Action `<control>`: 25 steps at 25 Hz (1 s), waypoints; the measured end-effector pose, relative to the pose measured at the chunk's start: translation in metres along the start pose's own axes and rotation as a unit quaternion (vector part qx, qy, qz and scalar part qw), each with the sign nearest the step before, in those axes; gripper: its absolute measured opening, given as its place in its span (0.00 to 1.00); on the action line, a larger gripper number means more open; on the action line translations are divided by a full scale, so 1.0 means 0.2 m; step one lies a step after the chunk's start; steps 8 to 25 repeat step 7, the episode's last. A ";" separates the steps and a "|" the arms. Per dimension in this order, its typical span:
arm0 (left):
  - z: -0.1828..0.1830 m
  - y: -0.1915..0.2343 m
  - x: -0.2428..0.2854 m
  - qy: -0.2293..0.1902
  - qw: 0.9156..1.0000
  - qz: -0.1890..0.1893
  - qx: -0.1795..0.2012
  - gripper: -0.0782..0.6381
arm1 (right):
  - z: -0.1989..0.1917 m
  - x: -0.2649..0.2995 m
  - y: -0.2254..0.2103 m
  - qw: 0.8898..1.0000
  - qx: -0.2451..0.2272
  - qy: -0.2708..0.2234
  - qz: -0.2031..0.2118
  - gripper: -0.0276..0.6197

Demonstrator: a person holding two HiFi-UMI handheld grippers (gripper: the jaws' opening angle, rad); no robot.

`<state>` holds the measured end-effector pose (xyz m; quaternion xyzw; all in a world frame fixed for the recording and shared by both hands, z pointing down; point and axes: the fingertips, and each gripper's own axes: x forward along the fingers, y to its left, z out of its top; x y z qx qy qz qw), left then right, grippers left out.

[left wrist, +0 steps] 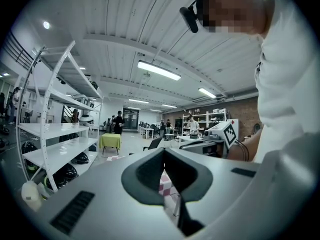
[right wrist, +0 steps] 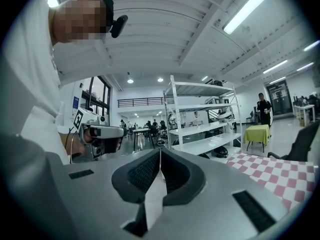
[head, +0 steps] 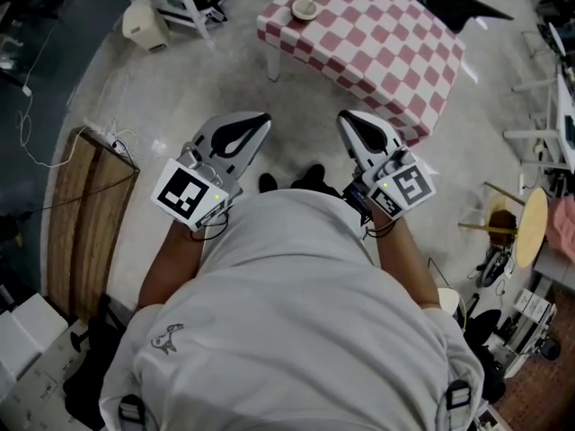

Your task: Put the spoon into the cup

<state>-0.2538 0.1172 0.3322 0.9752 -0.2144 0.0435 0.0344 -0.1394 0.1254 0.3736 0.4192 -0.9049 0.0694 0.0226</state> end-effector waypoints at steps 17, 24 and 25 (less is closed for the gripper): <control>-0.03 -0.02 0.02 0.004 1.000 -0.012 0.003 0.13 | 0.00 -0.01 -0.01 1.000 0.004 -0.005 -0.006 0.10; -0.03 -0.02 0.02 0.004 1.000 -0.012 0.003 0.13 | 0.00 -0.01 -0.01 1.000 0.004 -0.005 -0.006 0.10; -0.03 -0.02 0.02 0.004 1.000 -0.012 0.003 0.13 | 0.00 -0.01 -0.01 1.000 0.004 -0.005 -0.006 0.10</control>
